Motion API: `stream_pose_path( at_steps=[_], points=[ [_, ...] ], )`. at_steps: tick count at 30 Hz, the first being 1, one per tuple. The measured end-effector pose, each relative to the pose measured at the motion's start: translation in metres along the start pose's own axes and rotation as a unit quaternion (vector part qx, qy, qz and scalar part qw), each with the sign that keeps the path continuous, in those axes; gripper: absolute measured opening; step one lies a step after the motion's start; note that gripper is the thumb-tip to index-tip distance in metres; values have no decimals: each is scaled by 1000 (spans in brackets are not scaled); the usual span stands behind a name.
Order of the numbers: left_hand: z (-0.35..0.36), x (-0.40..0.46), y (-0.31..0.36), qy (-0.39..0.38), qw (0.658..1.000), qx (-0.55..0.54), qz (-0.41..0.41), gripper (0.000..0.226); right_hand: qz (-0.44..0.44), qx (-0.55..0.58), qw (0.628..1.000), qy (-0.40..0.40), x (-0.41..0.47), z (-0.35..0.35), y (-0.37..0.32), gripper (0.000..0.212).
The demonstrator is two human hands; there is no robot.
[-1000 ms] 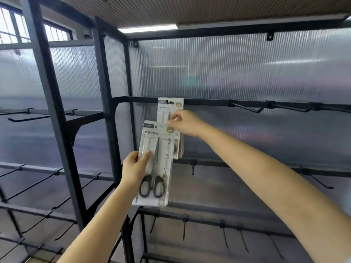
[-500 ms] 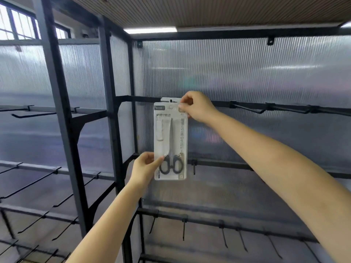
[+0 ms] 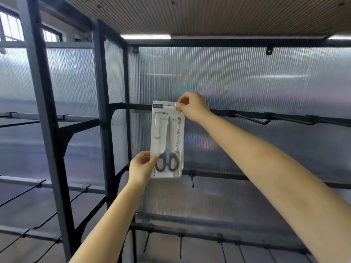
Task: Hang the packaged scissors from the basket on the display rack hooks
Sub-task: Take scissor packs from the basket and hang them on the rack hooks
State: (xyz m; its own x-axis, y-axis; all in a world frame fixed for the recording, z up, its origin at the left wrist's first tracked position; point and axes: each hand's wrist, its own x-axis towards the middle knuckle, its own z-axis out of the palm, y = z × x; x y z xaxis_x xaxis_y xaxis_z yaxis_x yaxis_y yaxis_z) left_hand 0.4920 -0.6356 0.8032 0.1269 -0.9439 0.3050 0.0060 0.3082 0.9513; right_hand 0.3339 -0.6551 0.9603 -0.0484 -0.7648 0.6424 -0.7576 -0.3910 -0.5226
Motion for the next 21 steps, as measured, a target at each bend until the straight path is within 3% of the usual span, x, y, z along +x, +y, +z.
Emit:
stream_pose_path(
  at_steps=[13, 18, 21],
  points=[
    [13, 24, -27, 36, 997, 66, 3, 26, -36, -85, 996, 16, -5, 19, 17, 15],
    [23, 38, -25, 71, 993, 95, -2, 17, -90, -207, 974, -2, -12, 29, 29, 21],
    [27, 45, -26, 75, 988, 132, -1, 24, -79, -255, 963, -33, -12, 34, 35, 32]
  ],
)
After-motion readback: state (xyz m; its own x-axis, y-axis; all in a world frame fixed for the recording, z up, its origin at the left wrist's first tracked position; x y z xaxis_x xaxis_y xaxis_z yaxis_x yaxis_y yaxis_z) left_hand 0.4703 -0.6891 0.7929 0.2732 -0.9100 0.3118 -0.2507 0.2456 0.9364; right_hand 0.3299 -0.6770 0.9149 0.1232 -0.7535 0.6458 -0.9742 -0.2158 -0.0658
